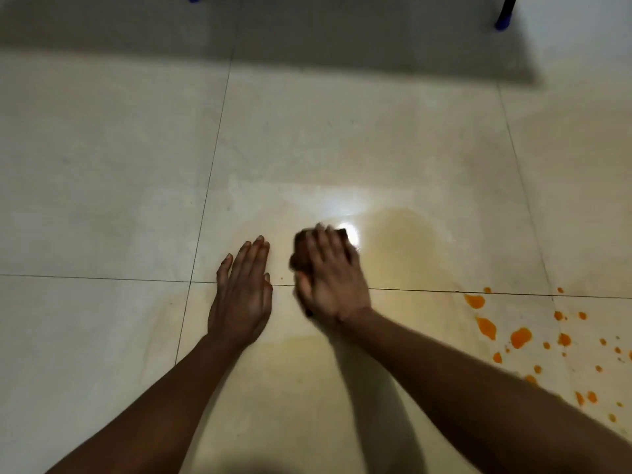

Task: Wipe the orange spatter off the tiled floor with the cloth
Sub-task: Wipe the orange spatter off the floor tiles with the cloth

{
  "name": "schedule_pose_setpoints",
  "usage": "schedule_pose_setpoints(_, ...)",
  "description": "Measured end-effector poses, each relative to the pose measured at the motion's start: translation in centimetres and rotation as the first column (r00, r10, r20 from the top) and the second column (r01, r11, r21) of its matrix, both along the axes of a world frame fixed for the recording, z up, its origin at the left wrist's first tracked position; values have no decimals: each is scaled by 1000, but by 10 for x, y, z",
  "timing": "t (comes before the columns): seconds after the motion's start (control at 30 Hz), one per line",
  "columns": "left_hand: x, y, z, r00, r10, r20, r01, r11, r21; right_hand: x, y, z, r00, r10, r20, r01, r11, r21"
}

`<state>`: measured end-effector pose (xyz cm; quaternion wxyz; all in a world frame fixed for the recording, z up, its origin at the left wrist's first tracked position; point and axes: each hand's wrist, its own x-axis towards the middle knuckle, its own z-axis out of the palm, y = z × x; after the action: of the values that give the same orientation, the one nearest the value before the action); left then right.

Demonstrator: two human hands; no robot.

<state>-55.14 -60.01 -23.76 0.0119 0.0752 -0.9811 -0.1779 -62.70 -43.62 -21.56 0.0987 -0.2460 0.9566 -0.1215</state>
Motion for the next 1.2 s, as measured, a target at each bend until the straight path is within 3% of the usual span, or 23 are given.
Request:
schedule_pose_setpoints(0.07,-1,-2,1,999,37,-38,-34,996,79,57,22,5,961,274,40,-274,962,-7)
schedule_pose_setpoints(0.13,-1,-4,-1,998,47,-45,-42,994,97,63,57,3,907,421,23,-421,907,1)
schedule_pose_setpoints(0.2,0,-5,-4,998,42,-39,-39,996,79,28,49,-2,943,333,-15,-333,943,28)
schedule_pose_setpoints(0.27,0,-6,-7,999,33,-43,-30,997,74,-4,7,0,997,77,-9,-77,997,25)
schedule_pose_setpoints(0.3,-2,-6,-8,999,23,-49,-19,997,78,-4,-11,2,999,38,-10,-38,999,29)
schedule_pose_setpoints(0.33,-2,-7,-8,999,13,-52,-9,997,83,7,-20,2,997,76,-3,-76,997,24)
schedule_pose_setpoints(0.43,-1,-8,-6,999,7,-34,-4,997,83,53,25,4,912,408,50,-409,912,18)
schedule_pose_setpoints(0.5,-1,-6,-5,999,12,-29,-11,998,62,40,62,-2,875,484,19,-484,874,34)
schedule_pose_setpoints(0.53,-1,-5,-4,999,16,-28,-15,999,52,24,64,-6,901,434,-16,-432,900,57)
schedule_pose_setpoints(0.6,-1,-6,-5,999,17,-28,-15,999,46,-10,45,-4,989,146,-20,-144,988,63)
schedule_pose_setpoints(0.67,-2,-7,-4,999,20,-35,-19,999,36,-1,25,4,1000,-27,-8,27,999,29)
schedule_pose_setpoints(0.8,-8,10,5,990,134,-41,-132,991,31,81,87,10,932,360,50,-360,933,-15)
schedule_pose_setpoints(0.87,-18,29,8,980,199,-29,-197,979,52,47,127,1,956,291,-37,-292,956,-5)
schedule_pose_setpoints(0.93,-27,56,10,996,79,-29,-79,997,5,-14,153,-2,997,-51,-51,53,998,43)
schedule_pose_setpoints(0.97,-33,73,11,999,-29,-23,28,999,-33,-39,166,-1,976,-213,-48,216,974,63)
schedule_pose_setpoints(1.03,-48,106,16,972,-235,7,235,970,-58,-41,186,0,933,-355,-57,359,929,93)
schedule_pose_setpoints(1.1,-66,136,20,943,-331,46,332,943,-25,5,203,2,938,-344,-38,346,934,85)
schedule_pose_setpoints(1.2,-80,161,16,938,-329,113,332,943,-14,51,237,3,967,-251,38,246,965,91)
